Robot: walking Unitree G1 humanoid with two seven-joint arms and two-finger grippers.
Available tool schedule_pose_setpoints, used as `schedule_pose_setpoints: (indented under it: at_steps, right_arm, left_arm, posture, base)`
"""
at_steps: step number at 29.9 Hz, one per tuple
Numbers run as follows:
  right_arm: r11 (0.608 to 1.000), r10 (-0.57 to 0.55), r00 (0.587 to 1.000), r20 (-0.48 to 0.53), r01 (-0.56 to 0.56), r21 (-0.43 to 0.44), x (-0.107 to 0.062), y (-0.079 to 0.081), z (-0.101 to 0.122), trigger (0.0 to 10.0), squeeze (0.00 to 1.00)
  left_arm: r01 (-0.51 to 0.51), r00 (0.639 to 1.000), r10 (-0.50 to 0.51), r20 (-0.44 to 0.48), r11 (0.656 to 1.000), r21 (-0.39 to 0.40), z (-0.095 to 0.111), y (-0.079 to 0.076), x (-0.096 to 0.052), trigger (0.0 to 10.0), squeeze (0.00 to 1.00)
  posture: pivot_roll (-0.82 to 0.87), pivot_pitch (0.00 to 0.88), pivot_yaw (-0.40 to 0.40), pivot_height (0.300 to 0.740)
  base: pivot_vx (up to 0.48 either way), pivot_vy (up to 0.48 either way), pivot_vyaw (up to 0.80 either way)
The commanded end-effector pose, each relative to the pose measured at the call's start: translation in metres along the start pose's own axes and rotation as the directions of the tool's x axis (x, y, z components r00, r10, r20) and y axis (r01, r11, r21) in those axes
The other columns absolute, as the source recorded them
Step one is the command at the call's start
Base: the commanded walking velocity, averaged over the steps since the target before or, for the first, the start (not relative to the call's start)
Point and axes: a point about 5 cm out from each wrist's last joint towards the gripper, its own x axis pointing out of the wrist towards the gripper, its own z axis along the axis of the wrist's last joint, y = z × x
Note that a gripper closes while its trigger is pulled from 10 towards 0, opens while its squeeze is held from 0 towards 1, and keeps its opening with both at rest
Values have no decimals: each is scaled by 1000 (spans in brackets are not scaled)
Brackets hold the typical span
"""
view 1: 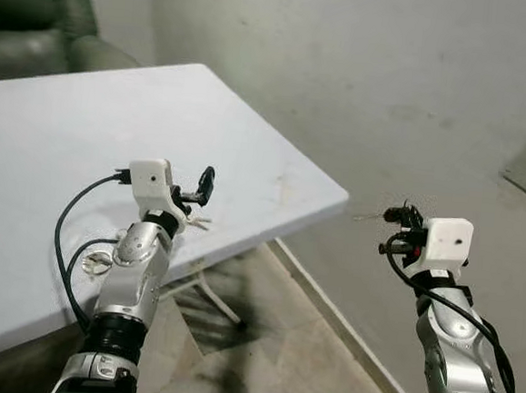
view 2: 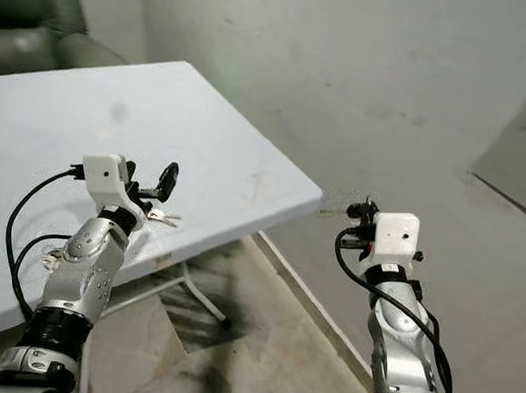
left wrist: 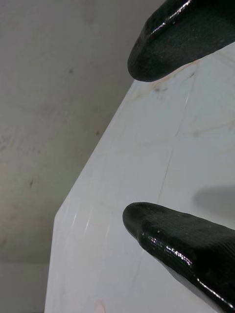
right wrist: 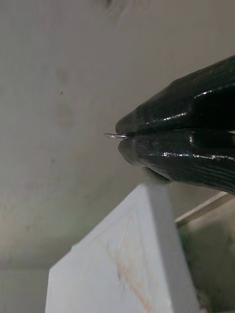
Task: Hang keys on a hook
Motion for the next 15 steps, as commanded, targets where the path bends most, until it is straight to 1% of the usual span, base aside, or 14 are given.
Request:
schedule_pose_setpoints:
  at_steps: [1, 15]
  right_arm:
    - [1000, -28, 1000, 5, 28, -8, 0, -7, 3, 10000, 0]
    - [999, -36, 999, 1, 36, 0, -2, -5, 2, 10000, 0]
  left_arm:
    - [27, 1000, -27, -3, 1000, 4, 0, -10, 1, 10000, 0]
    - [30, 1000, -30, -10, 999, 19, -2, -10, -2, 10000, 0]
  posture:
    - [42, 0, -48, 740]
    - [43, 0, -42, 740]
  base:
    - [0, 0, -744]
    - [0, 0, -743]
